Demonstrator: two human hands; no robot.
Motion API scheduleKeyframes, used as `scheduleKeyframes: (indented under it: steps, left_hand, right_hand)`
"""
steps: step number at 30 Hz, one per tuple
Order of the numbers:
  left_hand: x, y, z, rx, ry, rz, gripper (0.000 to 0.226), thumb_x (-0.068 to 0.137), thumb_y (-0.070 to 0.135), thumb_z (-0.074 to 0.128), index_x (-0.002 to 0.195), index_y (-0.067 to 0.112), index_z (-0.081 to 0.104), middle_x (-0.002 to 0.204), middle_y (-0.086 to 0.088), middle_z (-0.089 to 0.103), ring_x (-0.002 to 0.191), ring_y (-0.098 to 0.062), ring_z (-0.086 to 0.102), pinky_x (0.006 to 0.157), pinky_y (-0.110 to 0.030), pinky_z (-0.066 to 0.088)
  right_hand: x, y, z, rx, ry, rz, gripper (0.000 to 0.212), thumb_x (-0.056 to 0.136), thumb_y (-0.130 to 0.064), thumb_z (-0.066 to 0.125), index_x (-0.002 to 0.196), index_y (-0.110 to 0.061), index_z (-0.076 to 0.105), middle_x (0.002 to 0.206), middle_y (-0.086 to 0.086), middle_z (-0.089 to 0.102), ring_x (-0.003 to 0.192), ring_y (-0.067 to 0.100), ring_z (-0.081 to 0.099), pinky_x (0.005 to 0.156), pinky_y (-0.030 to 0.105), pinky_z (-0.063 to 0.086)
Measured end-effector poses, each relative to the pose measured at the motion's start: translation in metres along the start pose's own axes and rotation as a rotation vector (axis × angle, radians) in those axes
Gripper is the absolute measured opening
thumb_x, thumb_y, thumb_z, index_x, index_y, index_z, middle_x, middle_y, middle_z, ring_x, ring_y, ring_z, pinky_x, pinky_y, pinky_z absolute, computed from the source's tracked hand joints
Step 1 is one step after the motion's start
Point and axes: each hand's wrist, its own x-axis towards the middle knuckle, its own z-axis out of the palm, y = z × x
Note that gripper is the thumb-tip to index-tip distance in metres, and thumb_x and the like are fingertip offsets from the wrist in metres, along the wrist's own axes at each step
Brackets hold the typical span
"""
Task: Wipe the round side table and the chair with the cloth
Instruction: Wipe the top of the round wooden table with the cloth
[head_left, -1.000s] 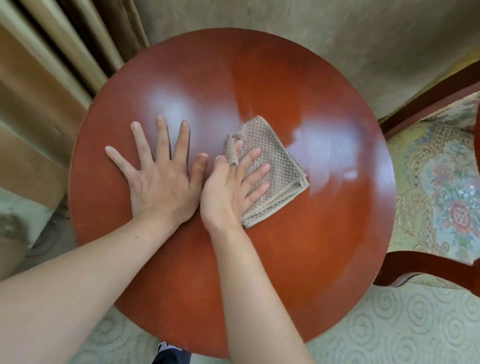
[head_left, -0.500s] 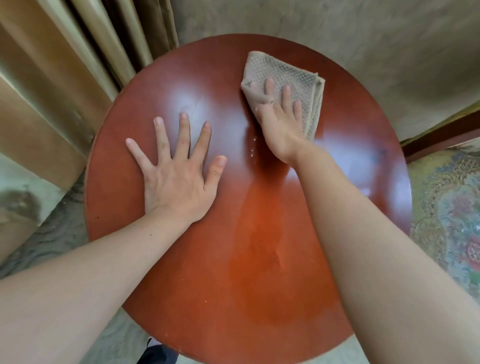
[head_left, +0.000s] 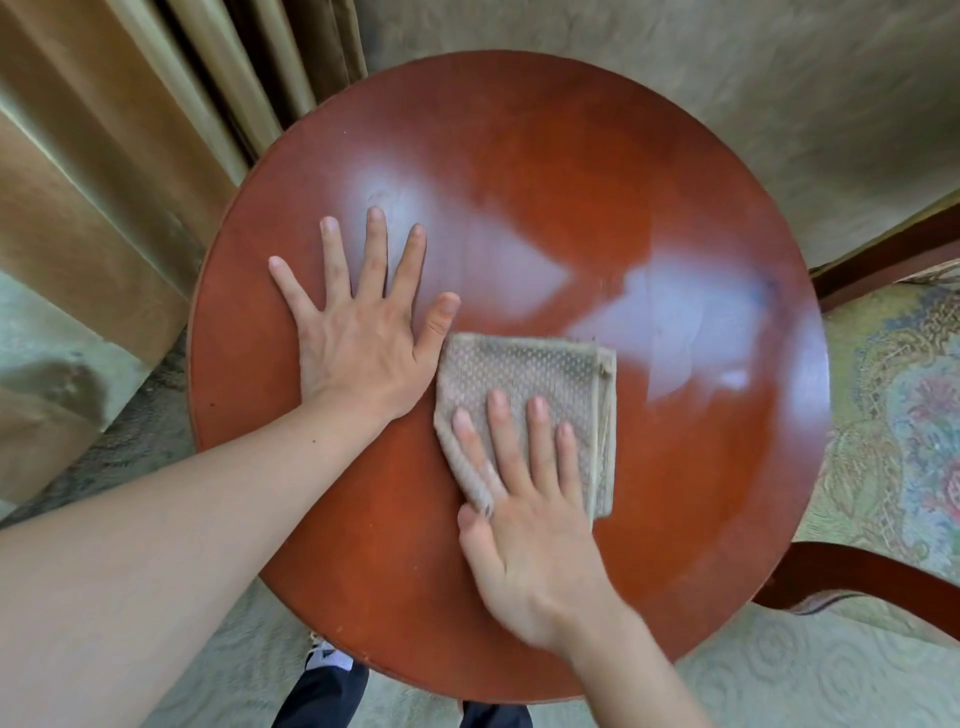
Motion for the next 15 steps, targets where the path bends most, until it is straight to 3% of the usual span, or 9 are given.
scheduleKeyframes:
  steps: [5,9,15]
  left_hand:
    - [0.001,-0.002,0.002,0.007,0.010,0.014,0.077,0.096,0.066,-0.012,0.160,0.030,0.011,0.170,-0.007,0.007,0.154,-0.041,-0.001,0.113,-0.077,0.000]
    - [0.001,-0.001,0.001,0.007,0.006,0.020,0.074,0.098,0.064,-0.009,0.160,0.029,0.013,0.170,-0.008,0.008,0.154,-0.042,0.000,0.113,-0.078,0.001]
    - [0.001,-0.001,0.000,0.016,-0.008,0.007,0.074,0.097,0.064,-0.013,0.160,0.031,0.008,0.170,-0.005,0.004,0.155,-0.039,-0.004,0.114,-0.076,0.000]
  right_hand:
    - [-0.033,-0.025,0.028,0.059,0.014,0.078,0.076,0.090,-0.035,0.038,0.160,-0.028,0.010,0.169,0.001,0.002,0.154,0.033,-0.008,0.120,0.052,-0.001]
    - [-0.023,-0.025,0.027,0.108,0.046,0.142,0.068,0.096,-0.034,0.028,0.158,-0.038,0.000,0.167,-0.011,-0.011,0.152,0.023,-0.021,0.120,0.047,-0.010]
    - [0.049,-0.004,-0.004,0.059,0.142,0.245,0.067,0.093,-0.042,0.015,0.158,-0.039,-0.003,0.167,-0.007,-0.015,0.150,0.024,-0.029,0.120,0.048,-0.015]
